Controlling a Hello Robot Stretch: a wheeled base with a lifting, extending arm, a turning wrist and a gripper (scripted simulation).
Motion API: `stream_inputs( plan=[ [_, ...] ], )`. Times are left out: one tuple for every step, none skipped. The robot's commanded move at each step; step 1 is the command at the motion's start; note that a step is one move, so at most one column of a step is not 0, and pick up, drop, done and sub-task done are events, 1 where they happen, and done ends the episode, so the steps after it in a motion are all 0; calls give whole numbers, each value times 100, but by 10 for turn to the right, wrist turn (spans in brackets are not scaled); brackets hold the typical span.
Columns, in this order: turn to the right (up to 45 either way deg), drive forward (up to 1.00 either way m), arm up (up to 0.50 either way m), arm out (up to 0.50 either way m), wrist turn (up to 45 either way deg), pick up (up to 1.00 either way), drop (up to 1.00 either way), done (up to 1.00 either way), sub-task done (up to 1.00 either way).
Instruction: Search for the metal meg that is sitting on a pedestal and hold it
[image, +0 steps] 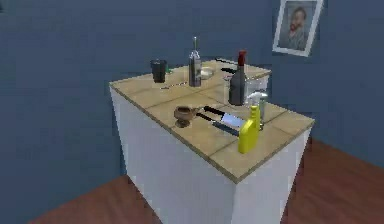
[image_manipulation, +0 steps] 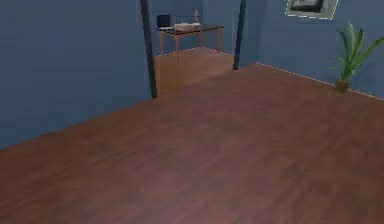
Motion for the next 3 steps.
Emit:
stream_inputs(
  plan=[
    [420,0,0,0,0,0,0,0,0],
    [0,100,0,0,0,0,0,0,0],
    [30,0,0,0,0,0,0,0,0]
  ],
)
